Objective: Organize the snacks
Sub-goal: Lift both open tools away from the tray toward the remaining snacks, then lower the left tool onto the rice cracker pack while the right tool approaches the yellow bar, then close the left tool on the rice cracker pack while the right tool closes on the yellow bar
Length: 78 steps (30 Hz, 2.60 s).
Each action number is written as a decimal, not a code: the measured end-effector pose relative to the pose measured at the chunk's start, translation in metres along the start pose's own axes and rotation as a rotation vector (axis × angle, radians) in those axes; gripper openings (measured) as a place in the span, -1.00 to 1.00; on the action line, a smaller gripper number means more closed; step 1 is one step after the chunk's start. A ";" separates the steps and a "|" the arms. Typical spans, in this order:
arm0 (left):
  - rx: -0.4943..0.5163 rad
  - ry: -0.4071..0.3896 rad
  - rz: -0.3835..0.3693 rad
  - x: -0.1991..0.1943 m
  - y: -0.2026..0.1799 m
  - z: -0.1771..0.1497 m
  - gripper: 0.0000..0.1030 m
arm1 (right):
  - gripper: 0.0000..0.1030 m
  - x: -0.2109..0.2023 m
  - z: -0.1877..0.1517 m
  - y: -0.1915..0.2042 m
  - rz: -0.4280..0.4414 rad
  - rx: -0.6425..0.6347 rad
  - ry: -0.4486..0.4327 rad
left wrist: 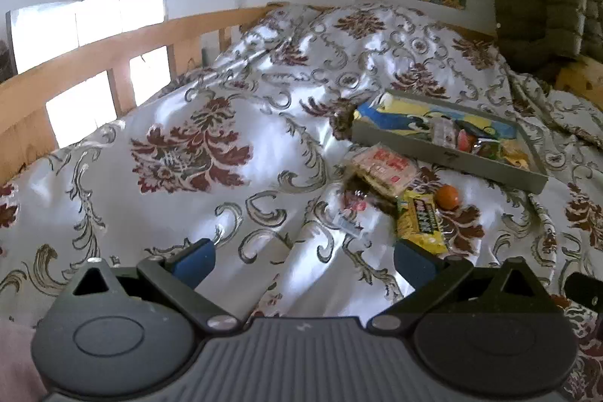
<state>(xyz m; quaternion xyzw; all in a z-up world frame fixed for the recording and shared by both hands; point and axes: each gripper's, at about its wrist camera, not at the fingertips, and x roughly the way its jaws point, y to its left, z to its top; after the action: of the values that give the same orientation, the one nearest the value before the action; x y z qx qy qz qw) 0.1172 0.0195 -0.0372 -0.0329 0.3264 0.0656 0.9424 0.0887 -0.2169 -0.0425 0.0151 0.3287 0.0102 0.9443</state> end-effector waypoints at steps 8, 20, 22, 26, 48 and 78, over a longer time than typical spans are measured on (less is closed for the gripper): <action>-0.038 0.069 0.028 0.019 0.006 0.004 1.00 | 0.99 0.015 0.004 0.007 0.011 -0.022 0.038; -0.082 0.109 0.077 0.050 0.017 0.022 1.00 | 0.99 0.043 0.016 0.020 0.042 -0.095 0.051; -0.067 0.106 0.084 0.055 0.016 0.027 1.00 | 0.99 0.049 0.018 0.022 0.048 -0.108 0.055; -0.041 0.093 0.102 0.067 0.012 0.037 1.00 | 0.99 0.061 0.024 0.027 0.061 -0.130 0.046; 0.091 0.005 -0.085 0.153 0.009 0.080 1.00 | 0.99 0.141 0.037 0.041 0.091 -0.141 0.054; 0.382 0.053 -0.442 0.227 -0.050 0.088 1.00 | 0.87 0.197 0.036 0.078 0.198 -0.034 0.161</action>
<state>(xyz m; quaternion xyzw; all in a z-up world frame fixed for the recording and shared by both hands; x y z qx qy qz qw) 0.3548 0.0021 -0.1081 0.0734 0.3421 -0.2046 0.9142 0.2649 -0.1341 -0.1340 0.0305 0.4001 0.1100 0.9093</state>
